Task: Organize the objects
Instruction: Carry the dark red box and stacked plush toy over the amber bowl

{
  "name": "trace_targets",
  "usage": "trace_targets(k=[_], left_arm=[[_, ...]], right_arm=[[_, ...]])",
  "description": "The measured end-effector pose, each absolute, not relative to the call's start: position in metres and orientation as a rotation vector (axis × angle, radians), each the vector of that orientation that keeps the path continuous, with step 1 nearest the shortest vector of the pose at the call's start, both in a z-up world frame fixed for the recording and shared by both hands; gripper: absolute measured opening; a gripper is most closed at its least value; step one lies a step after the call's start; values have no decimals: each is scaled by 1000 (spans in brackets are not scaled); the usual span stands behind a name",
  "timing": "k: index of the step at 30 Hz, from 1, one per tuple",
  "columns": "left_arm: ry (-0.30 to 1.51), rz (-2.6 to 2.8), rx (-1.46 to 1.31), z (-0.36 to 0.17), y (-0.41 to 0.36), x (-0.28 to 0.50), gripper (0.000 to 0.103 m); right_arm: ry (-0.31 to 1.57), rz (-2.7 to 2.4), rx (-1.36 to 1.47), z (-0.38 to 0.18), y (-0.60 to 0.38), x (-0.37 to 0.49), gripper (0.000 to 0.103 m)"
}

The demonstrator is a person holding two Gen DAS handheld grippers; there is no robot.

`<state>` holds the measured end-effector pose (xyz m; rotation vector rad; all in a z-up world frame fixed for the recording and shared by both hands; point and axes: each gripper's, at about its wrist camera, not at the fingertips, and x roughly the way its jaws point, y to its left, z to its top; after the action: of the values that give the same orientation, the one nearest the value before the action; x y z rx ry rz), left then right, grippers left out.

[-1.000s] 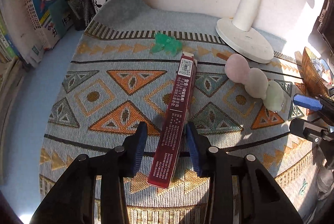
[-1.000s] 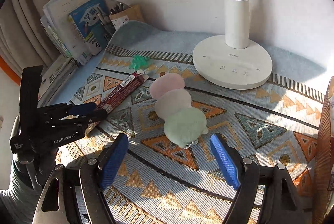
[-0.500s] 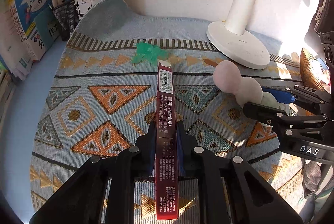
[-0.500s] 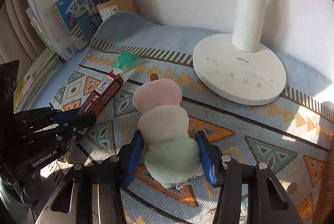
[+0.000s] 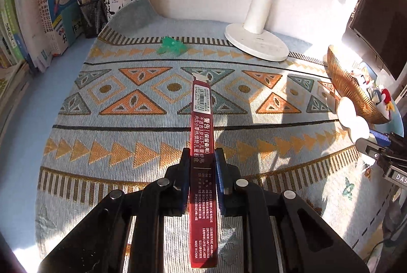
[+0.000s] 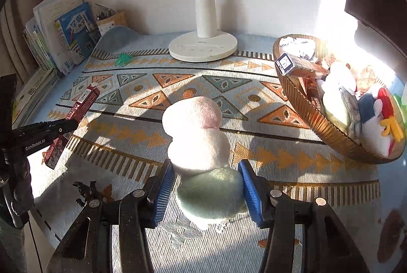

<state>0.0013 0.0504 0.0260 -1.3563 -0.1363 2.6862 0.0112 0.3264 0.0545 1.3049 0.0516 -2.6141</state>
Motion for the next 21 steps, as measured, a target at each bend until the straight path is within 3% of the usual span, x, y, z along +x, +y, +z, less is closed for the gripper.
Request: trace_targets(k=[6,10,14,18,21], left_arm=[[-202,2738,-1331,9,43,5,14],[-201,2759,-1327,8,42,5,14],[-140,2791,-1324,8,49,6,15],[-5,2834,-1336,8,61,7,15],[-7,2833,-1336,8,58,6,15]], right_arm=[[64,-2626,1393,33,330,21,55],[-75,-2585,1409,26,338,23,82],[-90,-2595,1382,23,332,18,82],[89,-2641,1397,17,315,14,81],[135,-2663,1360,19,309,16,61]])
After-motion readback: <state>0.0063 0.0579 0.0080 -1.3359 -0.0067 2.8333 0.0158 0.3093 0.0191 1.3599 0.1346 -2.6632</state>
